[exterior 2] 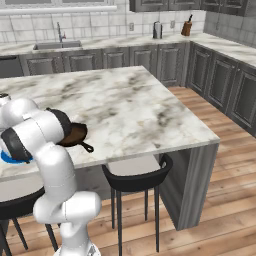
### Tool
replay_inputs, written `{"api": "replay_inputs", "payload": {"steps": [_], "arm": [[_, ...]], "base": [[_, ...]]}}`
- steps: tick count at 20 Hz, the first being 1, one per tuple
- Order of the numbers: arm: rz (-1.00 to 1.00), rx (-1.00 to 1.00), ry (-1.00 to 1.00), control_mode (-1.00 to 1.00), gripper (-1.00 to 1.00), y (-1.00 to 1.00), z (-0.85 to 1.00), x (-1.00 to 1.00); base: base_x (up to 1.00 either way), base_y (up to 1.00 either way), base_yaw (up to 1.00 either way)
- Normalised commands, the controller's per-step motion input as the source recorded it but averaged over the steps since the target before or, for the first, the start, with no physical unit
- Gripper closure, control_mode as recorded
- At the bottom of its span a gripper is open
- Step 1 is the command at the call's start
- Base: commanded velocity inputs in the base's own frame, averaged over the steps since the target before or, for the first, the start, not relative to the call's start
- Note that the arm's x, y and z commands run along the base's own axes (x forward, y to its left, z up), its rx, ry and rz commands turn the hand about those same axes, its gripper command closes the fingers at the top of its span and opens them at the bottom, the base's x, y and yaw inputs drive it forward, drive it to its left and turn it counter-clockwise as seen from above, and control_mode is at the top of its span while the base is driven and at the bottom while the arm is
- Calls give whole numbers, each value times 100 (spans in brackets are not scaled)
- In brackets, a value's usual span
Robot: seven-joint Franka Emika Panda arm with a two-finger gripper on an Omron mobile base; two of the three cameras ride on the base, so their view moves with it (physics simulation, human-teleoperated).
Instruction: Pick up the pan with the steak in it and place it on the dining table. Then place the steak on the plate.
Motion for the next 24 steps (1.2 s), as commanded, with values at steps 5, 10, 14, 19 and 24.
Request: {"api": "replay_inputs", "payload": {"steps": [5, 10, 14, 19, 24], "arm": [[-17, 10, 11, -100, -100, -63, 37, -59], [-11, 10, -2, -100, -100, -70, 23, -65], [0, 27, -30, -100, -100, -50, 17, -57], [0, 20, -34, -100, -100, -35, 9, -38], [0, 3, -17, -100, -100, -24, 6, -25]], "base": [[0, 0, 0], [0, 0, 0], [0, 0, 0], [0, 0, 0], [0, 0, 0]]}}
